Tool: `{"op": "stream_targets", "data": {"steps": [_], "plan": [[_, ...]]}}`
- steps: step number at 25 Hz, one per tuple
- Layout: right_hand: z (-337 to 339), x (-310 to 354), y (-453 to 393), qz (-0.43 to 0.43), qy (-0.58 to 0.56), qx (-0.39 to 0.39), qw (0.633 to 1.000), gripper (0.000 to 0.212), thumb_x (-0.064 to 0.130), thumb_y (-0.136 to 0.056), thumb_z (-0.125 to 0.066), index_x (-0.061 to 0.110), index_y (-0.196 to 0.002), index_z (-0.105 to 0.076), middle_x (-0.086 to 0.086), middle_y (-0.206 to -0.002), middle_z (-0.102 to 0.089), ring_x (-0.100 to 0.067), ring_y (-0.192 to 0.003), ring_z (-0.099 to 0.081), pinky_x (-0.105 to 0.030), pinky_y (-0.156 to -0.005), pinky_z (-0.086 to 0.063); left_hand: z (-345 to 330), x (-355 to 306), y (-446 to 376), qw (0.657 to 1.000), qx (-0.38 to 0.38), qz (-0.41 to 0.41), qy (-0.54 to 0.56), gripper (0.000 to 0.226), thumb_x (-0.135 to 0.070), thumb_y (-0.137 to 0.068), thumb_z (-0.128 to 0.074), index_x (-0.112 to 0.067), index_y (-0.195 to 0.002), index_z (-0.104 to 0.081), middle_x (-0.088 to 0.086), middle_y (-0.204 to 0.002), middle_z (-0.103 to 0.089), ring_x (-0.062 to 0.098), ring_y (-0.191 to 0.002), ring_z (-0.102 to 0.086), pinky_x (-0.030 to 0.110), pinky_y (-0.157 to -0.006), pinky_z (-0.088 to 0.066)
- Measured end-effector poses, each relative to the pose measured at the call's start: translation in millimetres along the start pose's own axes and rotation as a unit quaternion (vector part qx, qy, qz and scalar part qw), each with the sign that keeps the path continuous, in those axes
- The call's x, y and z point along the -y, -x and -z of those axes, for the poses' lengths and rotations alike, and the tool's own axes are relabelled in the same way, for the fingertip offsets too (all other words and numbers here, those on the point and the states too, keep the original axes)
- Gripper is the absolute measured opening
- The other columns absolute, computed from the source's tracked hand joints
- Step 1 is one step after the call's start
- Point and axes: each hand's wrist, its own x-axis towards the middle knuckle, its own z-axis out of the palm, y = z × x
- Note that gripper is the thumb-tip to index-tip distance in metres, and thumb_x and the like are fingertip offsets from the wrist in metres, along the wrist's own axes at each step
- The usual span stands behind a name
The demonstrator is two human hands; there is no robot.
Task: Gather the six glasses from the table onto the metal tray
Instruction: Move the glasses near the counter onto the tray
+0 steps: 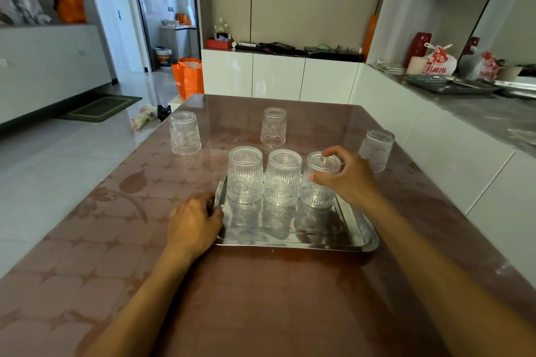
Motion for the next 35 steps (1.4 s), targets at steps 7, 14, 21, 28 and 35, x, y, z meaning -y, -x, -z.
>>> {"op": "stream_targets", "data": {"steps": [7,14,21,28,35], "plan": [[-18.6,-19.5,29.5,-0.013,-0.109,-0.011,0.994,0.089,0.033,-0.066,-0.090,0.050,-0.134,-0.037,0.007,-0.131,-0.057,-0.019,-0.104,-0.063,-0.037,-0.083,-0.057,3.3,-3.3,1.7,1.000,-0.006,0.013,0.025,0.015,-0.021,-0.088,-0.057,-0.020,-0.075,-0.063,0.000,-0.065,-0.073,0.022,-0.065,-0.070,0.047,-0.076,-0.059],[-22.2,-22.8,35.4,-0.022,-0.144,0.008,0.989,0.114,0.071,-0.061,-0.079,0.051,-0.151,-0.012,0.006,-0.158,-0.034,-0.017,-0.134,-0.043,-0.038,-0.100,-0.046,1.9,2.9,-12.4,0.998,0.020,0.041,0.041,0.009,-0.025,-0.092,-0.061,-0.023,-0.084,-0.065,-0.009,-0.072,-0.071,0.009,-0.064,-0.066,0.029,-0.062,-0.052],[36.5,-50.6,-17.7,-0.040,-0.083,-0.209,0.974,0.093,0.068,-0.080,-0.062,0.037,-0.155,-0.017,-0.001,-0.164,-0.023,-0.027,-0.145,-0.030,-0.050,-0.109,-0.036,-7.2,10.2,-58.5,1.000,0.023,0.005,0.017,0.018,-0.021,-0.096,-0.057,-0.021,-0.109,-0.070,0.002,-0.088,-0.068,0.004,-0.070,-0.058,0.021,-0.059,-0.040],[31.8,-97.5,-87.7,-0.143,0.083,-0.148,0.975,0.123,0.041,-0.072,-0.087,0.038,-0.157,0.002,-0.010,-0.165,0.016,-0.042,-0.149,-0.009,-0.056,-0.105,-0.037,-15.1,14.3,-60.9,0.998,-0.005,-0.040,0.049,0.029,-0.015,-0.097,-0.056,-0.044,-0.092,-0.061,-0.023,-0.081,-0.062,-0.003,-0.071,-0.057,0.013,-0.061,-0.038],[35.1,-121.5,-111.3,-0.137,0.089,-0.132,0.978,0.071,0.024,-0.073,-0.080,0.035,-0.134,-0.045,-0.014,-0.134,-0.045,-0.037,-0.109,-0.056,-0.037,-0.074,-0.049,-18.1,26.8,-64.8,0.998,0.014,-0.044,0.045,0.030,-0.022,-0.097,-0.054,-0.051,-0.097,-0.063,-0.016,-0.092,-0.070,0.000,-0.077,-0.063,0.017,-0.064,-0.044]]}}
